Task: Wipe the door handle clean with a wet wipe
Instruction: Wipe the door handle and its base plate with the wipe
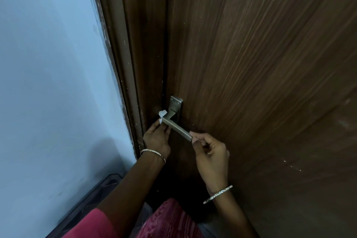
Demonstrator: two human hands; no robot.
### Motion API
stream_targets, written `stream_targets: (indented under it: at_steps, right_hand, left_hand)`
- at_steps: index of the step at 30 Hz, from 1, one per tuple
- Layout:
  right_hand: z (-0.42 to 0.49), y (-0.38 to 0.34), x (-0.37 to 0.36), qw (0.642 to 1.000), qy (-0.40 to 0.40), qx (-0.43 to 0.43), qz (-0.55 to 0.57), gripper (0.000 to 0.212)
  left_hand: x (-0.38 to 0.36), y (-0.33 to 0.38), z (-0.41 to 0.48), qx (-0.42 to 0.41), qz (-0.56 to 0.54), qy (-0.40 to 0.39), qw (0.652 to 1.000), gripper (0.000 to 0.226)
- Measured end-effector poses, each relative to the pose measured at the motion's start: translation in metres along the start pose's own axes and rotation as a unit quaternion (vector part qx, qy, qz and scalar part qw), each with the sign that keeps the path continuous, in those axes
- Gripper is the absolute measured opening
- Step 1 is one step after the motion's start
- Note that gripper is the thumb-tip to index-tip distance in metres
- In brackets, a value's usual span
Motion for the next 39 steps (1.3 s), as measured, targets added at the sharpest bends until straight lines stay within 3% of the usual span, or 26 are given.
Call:
stream_targets:
  at_steps: [4, 11, 19, 21, 24, 26, 29, 32, 34, 36, 39]
  right_hand:
    - [0.000, 0.000, -0.001, 1.000, 0.008, -0.002, -0.001, 0.021]
    - [-0.001, -0.002, -0.001, 1.000, 0.011, -0.002, -0.002, 0.022]
    - [0.001, 0.004, -0.002, 1.000, 0.019, -0.010, 0.015, 0.022]
    - [0.005, 0.012, -0.003, 0.994, 0.009, -0.058, 0.093, 0.021]
    - [0.006, 0.026, -0.007, 0.949, 0.002, -0.170, 0.265, 0.021]
    - [0.003, 0.035, -0.010, 0.918, -0.009, -0.233, 0.320, 0.022]
    - [0.004, 0.041, -0.015, 0.864, -0.093, -0.289, 0.401, 0.027]
    - [0.008, 0.037, -0.020, 0.822, -0.146, -0.314, 0.451, 0.031]
    - [0.011, 0.036, -0.021, 0.839, -0.132, -0.300, 0.434, 0.029]
    - [0.014, 0.037, -0.018, 0.891, -0.096, -0.223, 0.383, 0.026]
    - [0.016, 0.038, -0.013, 0.986, 0.019, -0.043, 0.159, 0.028]
  left_hand:
    - [0.000, -0.006, 0.004, 0.029, 0.014, -0.001, 0.999, 0.025]
    - [0.003, -0.017, 0.008, 0.078, 0.034, -0.011, 0.996, 0.015]
    - [0.003, -0.029, -0.007, 0.162, 0.101, -0.089, 0.978, 0.020]
    - [0.004, -0.028, -0.015, 0.180, 0.112, -0.104, 0.972, 0.017]
    - [0.013, -0.016, -0.024, 0.187, 0.150, -0.113, 0.964, 0.014]
    - [0.018, -0.004, -0.031, 0.157, 0.220, -0.136, 0.953, 0.013]
    - [0.023, 0.008, -0.041, 0.060, 0.396, -0.161, 0.902, 0.017]
    - [0.023, 0.016, -0.049, 0.004, 0.468, -0.187, 0.864, 0.016]
    - [0.023, 0.022, -0.053, -0.021, 0.496, -0.174, 0.851, 0.014]
    - [0.022, 0.033, -0.056, -0.115, 0.541, -0.123, 0.824, 0.012]
    - [0.019, 0.057, -0.068, -0.352, 0.599, -0.067, 0.716, 0.021]
Point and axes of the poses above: each hand's wrist, its own z-axis towards the middle knuckle, its own x-axis out of the back of the hand, y = z × x, the point moved 2 cm from there along z, towards the middle knuckle
